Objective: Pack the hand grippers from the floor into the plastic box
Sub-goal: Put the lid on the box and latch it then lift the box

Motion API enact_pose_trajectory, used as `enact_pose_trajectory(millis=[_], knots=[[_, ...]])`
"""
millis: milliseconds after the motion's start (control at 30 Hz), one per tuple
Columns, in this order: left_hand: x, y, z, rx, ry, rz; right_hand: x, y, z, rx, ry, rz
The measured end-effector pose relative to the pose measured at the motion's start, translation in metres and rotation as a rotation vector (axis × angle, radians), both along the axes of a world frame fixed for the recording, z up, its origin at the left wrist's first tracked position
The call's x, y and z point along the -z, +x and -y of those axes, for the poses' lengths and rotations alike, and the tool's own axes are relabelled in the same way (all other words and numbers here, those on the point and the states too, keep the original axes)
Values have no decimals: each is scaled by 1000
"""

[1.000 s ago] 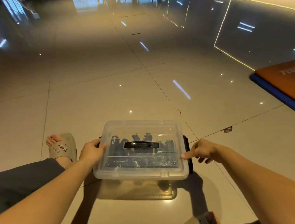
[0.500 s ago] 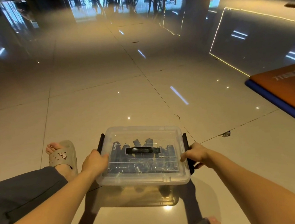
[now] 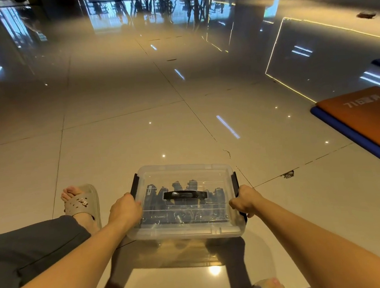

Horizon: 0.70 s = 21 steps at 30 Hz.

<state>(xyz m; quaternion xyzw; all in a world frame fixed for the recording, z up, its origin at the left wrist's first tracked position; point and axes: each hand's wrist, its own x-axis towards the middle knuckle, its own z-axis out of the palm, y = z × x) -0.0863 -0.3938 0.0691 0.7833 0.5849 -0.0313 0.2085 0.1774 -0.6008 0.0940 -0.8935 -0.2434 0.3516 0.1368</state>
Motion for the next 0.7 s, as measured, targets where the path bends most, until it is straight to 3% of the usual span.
enact_pose_trajectory(millis=[433, 700], knots=[[-10, 1, -12, -27, -166, 82, 8, 9, -18, 59, -129, -45], [-9, -8, -29, -107, -449, 279, 21, 13, -36, 233, 76, 9]])
